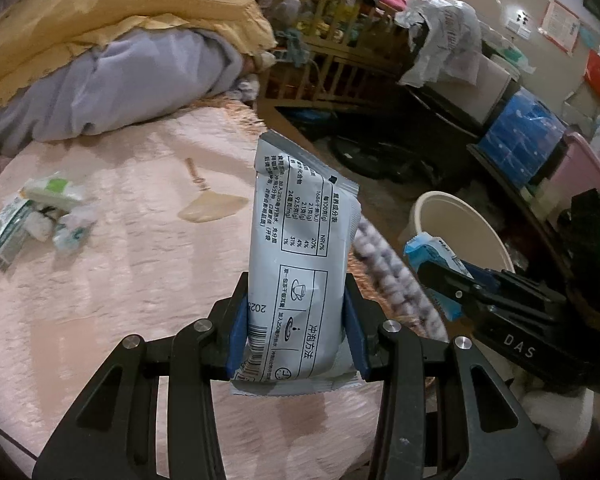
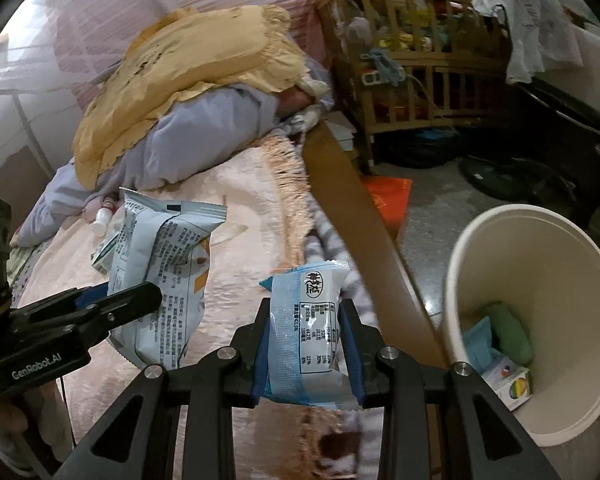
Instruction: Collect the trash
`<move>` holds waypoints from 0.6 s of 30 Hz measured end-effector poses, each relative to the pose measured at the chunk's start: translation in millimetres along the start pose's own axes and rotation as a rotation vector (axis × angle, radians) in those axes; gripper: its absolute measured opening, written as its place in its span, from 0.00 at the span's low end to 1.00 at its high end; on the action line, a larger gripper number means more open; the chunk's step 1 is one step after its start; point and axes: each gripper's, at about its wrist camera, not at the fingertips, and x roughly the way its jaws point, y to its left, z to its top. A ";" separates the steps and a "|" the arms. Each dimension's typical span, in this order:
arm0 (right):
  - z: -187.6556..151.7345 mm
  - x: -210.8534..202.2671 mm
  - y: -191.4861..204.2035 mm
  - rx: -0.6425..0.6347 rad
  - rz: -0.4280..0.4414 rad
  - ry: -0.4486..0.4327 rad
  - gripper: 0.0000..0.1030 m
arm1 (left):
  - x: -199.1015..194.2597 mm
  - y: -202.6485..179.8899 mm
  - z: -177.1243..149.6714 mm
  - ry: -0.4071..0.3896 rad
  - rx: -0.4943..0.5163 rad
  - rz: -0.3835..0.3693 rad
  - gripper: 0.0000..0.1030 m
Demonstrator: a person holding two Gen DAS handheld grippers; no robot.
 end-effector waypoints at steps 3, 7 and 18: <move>-0.2 -3.8 -12.2 0.019 -0.018 -0.003 0.30 | 5.4 -10.2 2.9 0.008 0.015 -0.018 0.39; 0.3 -8.8 -28.8 0.044 -0.041 -0.010 0.30 | 12.3 -25.4 7.8 0.018 0.034 -0.046 0.39; -0.5 -23.3 -85.0 0.146 -0.112 -0.029 0.30 | 32.7 -70.4 24.2 0.048 0.088 -0.122 0.39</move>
